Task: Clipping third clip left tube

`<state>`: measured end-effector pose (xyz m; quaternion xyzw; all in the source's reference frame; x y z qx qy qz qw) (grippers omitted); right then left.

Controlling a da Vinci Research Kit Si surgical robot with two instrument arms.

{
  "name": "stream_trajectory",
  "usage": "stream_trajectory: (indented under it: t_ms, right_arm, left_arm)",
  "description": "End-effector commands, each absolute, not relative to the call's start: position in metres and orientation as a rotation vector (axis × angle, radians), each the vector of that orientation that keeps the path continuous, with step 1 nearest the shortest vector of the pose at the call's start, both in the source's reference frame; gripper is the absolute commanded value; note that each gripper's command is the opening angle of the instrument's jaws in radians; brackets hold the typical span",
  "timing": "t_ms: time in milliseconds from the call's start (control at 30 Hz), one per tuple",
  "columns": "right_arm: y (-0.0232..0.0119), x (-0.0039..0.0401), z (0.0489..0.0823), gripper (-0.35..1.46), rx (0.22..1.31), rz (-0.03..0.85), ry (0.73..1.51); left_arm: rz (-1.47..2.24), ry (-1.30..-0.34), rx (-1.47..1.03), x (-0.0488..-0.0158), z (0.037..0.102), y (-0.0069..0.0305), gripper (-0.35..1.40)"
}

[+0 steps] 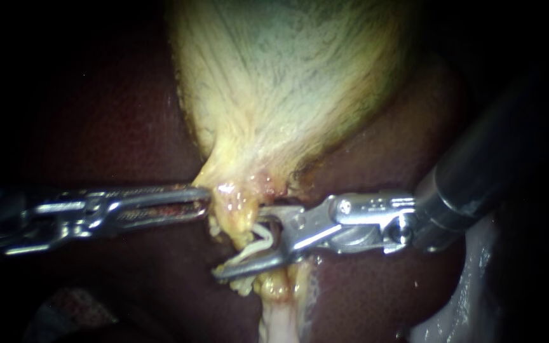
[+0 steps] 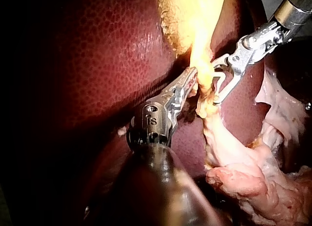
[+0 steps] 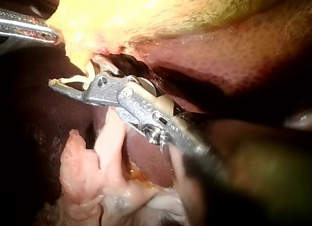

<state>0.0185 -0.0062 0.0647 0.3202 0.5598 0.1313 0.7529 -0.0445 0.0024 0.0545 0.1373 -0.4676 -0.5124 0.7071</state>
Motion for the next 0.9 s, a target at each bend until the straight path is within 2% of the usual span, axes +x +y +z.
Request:
stream_trajectory:
  t_ms: [33, 533, 600, 700, 800, 900]
  right_arm:
    - [-0.0064, 0.0186, 0.0649, 0.50, 0.703, 0.293, 1.219]
    - [-0.0070, 0.0186, 0.0655, 0.30, 0.716, 0.309, 1.192]
    - [-0.0070, 0.0185, 0.0655, 0.21, 0.724, 0.319, 1.189]
    - [-0.0068, 0.0183, 0.0656, -0.08, 0.753, 0.358, 1.171]
    - [-0.0067, 0.0181, 0.0658, -0.29, 0.761, 0.363, 1.152]
    - [-0.0066, 0.0181, 0.0659, -0.35, 0.758, 0.361, 1.141]
  left_arm:
    - [-1.138, -1.039, 0.306, -0.0445, 0.0546, 0.0024, -0.35]
    - [-1.138, -1.039, 0.306, -0.0446, 0.0548, 0.0025, -0.35]
    - [-1.138, -1.039, 0.306, -0.0446, 0.0548, 0.0025, -0.35]
    - [-1.138, -1.039, 0.306, -0.0446, 0.0548, 0.0025, -0.35]
    - [-1.138, -1.039, 0.305, -0.0447, 0.0548, 0.0025, -0.35]
    - [-1.138, -1.039, 0.305, -0.0447, 0.0548, 0.0025, -0.35]
